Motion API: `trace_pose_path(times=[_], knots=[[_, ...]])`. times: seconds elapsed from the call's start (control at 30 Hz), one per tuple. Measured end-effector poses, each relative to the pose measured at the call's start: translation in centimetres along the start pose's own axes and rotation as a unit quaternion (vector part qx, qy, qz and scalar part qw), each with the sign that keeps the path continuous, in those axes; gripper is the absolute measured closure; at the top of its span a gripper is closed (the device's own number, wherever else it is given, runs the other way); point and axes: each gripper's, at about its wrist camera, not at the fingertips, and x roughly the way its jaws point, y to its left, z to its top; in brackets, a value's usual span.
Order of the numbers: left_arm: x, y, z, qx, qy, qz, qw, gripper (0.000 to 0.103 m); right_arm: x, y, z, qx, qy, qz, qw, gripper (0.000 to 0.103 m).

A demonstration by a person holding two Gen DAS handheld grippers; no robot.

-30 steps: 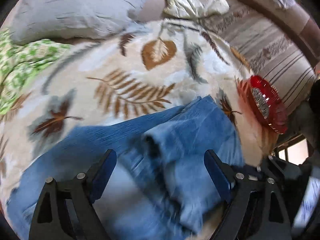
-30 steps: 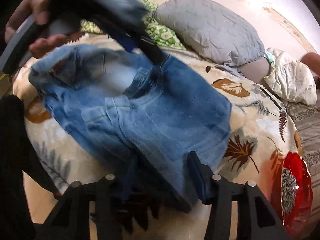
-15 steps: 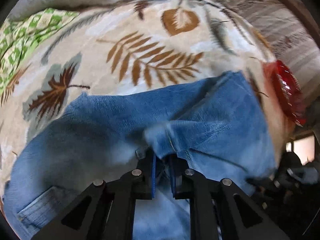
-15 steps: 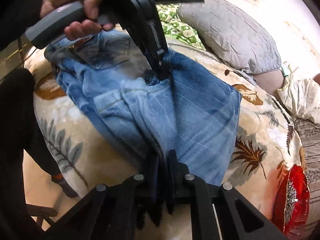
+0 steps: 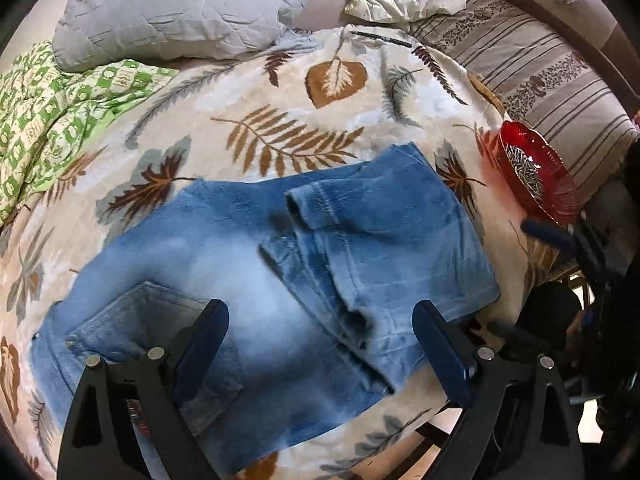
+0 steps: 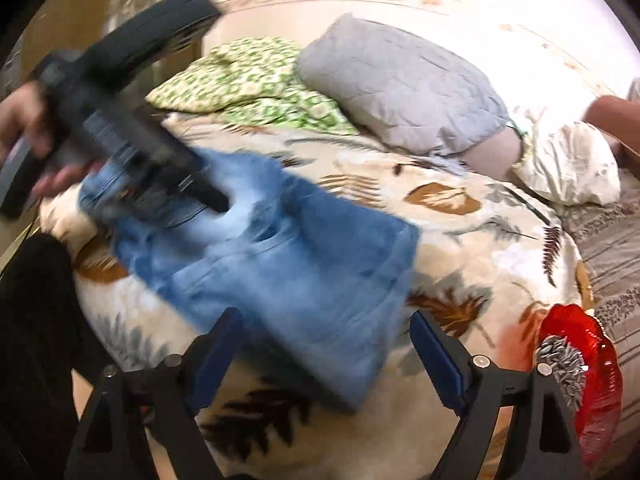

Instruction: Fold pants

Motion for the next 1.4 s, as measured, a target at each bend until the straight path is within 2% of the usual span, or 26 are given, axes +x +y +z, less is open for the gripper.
trace_pose_path(times=[0.03, 0.07, 0.1, 0.13, 0.17, 0.2, 0.27, 0.3, 0.37, 0.47, 0.57, 0.67, 0.73, 0.8, 0.83, 0.87, 0.9, 0.97, 1.0, 1.17, 1.3, 1.4], knots=[[1.0, -0.3, 0.1, -0.001, 0.009, 0.000, 1.0000, 0.012, 0.4, -0.5, 0.3, 0.007, 0.006, -0.005, 1.000, 0.016], [2.0, -0.5, 0.3, 0.000, 0.020, -0.002, 0.9998, 0.020, 1.2, -1.2, 0.6, 0.014, 0.015, -0.005, 1.000, 0.017], [3.3, -0.9, 0.4, 0.003, 0.037, -0.005, 0.9993, 0.039, 1.9, -1.6, 0.8, 0.021, 0.026, 0.000, 0.999, 0.020], [4.3, -1.1, 0.3, 0.005, 0.053, -0.008, 0.9986, 0.050, 2.5, -2.0, 0.9, 0.029, 0.030, 0.008, 0.999, 0.024], [5.4, -1.3, 0.0, 0.007, 0.070, -0.020, 0.9973, 0.070, 3.4, -2.4, 1.1, 0.038, 0.035, 0.018, 0.998, 0.032], [5.8, -1.5, -0.3, 0.010, 0.076, -0.024, 0.9968, 0.072, 4.4, -2.8, 1.2, 0.051, 0.046, 0.029, 0.997, 0.040], [5.7, -2.1, -1.0, 0.035, 0.060, -0.009, 0.9976, 0.074, 6.3, -3.4, 0.8, 0.076, 0.073, 0.034, 0.994, 0.053], [5.5, -2.2, -1.3, 0.042, 0.059, -0.008, 0.9974, 0.078, 7.3, -3.7, 0.6, 0.083, 0.087, 0.031, 0.992, 0.057], [5.1, -2.2, -1.8, 0.042, 0.059, -0.015, 0.9973, 0.082, 8.8, -4.0, 0.0, 0.093, 0.106, 0.032, 0.989, 0.059], [4.2, -2.6, -3.2, 0.039, 0.059, -0.038, 0.9968, 0.086, 8.8, -4.3, 0.0, 0.098, 0.105, 0.031, 0.989, 0.059], [4.5, -2.8, -4.1, 0.041, 0.046, -0.034, 0.9975, 0.086, 9.3, -4.4, 0.0, 0.101, 0.105, 0.029, 0.989, 0.059], [4.8, -1.8, -3.8, 0.011, 0.047, -0.050, 0.9976, 0.085, 9.5, -4.4, 0.2, 0.097, 0.104, 0.022, 0.990, 0.058], [4.8, -1.7, -3.9, 0.012, 0.044, -0.047, 0.9979, 0.084, 9.6, -4.3, 0.2, 0.094, 0.104, 0.017, 0.990, 0.054], [4.7, -1.9, -3.8, 0.014, 0.042, -0.041, 0.9982, 0.083, 9.7, -4.4, 0.2, 0.097, 0.108, 0.000, 0.989, 0.037], [4.5, -2.0, -3.8, 0.013, 0.039, -0.039, 0.9984, 0.082, 9.7, -4.7, 0.1, 0.103, 0.109, -0.006, 0.989, 0.034], [4.1, -2.0, -3.9, 0.014, 0.034, -0.037, 0.9987, 0.074, 9.6, -4.9, 0.0, 0.111, 0.111, -0.008, 0.988, 0.031], [3.4, -1.9, -4.0, 0.014, 0.022, -0.020, 0.9995, 0.047, 9.4, -5.2, -0.1, 0.123, 0.113, -0.004, 0.986, 0.031], [1.7, -1.6, -4.2, 0.010, -0.015, 0.021, 0.9996, 0.015, 8.5, -5.5, -0.3, 0.137, 0.113, 0.002, 0.984, 0.030], [0.3, -1.2, -4.3, 0.005, -0.042, 0.019, 0.9989, 0.015, 7.9, -5.5, -0.4, 0.134, 0.109, 0.000, 0.985, 0.028], [-2.2, 1.1, -2.8, -0.028, -0.077, 0.012, 0.9966, 0.015, 4.7, -4.3, 0.2, 0.097, 0.075, -0.016, 0.992, 0.026], [-2.9, 3.0, -1.5, -0.069, -0.095, -0.015, 0.9929, 0.015, 1.9, -3.3, 0.8, 0.092, 0.037, -0.005, 0.995, 0.025], [-2.3, 3.9, -0.8, -0.094, -0.087, -0.023, 0.9914, 0.015, 1.0, -3.2, 1.2, 0.108, 0.030, -0.006, 0.994, 0.025]])
